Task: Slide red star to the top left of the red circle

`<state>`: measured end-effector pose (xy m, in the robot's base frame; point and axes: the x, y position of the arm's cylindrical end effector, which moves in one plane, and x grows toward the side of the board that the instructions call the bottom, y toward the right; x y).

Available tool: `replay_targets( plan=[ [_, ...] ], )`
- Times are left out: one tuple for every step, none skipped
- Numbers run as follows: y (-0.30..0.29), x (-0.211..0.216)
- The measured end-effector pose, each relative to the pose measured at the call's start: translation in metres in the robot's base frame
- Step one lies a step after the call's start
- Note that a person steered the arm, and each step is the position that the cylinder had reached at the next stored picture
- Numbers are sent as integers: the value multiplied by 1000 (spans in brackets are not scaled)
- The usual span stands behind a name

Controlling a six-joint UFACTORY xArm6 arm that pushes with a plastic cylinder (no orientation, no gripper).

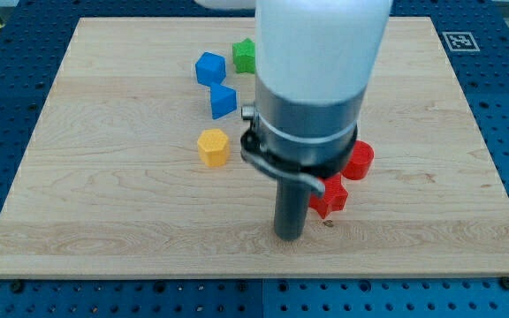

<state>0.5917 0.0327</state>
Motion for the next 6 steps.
replay_targets(
  plan=[
    [17,17],
    [35,0],
    [44,-38],
    [44,-85],
    [44,-123],
    [46,-152]
  ],
)
